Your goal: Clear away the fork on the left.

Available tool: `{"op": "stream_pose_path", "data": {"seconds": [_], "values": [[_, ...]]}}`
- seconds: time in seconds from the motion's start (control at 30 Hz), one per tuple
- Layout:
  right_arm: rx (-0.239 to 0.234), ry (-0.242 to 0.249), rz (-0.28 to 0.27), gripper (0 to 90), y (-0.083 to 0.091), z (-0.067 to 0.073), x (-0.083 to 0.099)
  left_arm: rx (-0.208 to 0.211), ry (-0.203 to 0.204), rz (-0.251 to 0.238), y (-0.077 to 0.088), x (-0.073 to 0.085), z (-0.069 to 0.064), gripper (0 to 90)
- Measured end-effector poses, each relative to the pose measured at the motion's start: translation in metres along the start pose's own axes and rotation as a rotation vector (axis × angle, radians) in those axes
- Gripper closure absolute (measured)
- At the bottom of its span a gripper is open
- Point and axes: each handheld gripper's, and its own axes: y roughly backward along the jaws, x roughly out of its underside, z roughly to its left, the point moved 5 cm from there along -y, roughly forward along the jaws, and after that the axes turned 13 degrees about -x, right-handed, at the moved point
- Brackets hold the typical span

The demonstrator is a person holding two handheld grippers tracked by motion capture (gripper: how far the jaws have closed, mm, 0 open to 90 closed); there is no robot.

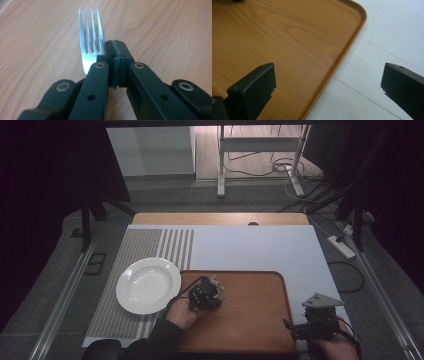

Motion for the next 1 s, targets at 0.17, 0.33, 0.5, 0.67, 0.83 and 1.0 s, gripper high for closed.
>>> {"op": "stream_pose_path", "data": {"seconds": [0.17, 0.33, 0.5, 0.67, 0.83, 1.0], "values": [[0.001, 0.002, 0.002, 0.3, 0.0, 0.0, 0.0, -0.029, 0.046, 0.012, 0.002, 0.006, 0.015, 89.3], [0.0, 0.003, 0.001, 0.3, 0.0, 0.0, 0.0, -0.041, 0.113, 0.021, 0.004, 0.016, 0.032, 89.2], [0.0, 0.004, 0.001, 0.2, 0.0, 0.0, 0.0, -0.051, 0.162, 0.032, 0.008, 0.025, 0.046, 89.2], [-0.001, 0.005, 0.003, 0.3, 0.0, 0.001, 0.0, -0.061, 0.188, 0.04, 0.01, 0.032, 0.054, 89.2], [-0.001, 0.007, 0.004, 0.3, 0.0, 0.001, 0.0, -0.065, 0.215, 0.046, 0.012, 0.038, 0.061, 89.1], [-0.001, 0.008, 0.005, 0.3, -0.001, 0.001, 0.0, -0.071, 0.237, 0.053, 0.014, 0.043, 0.067, 89.1]]}}
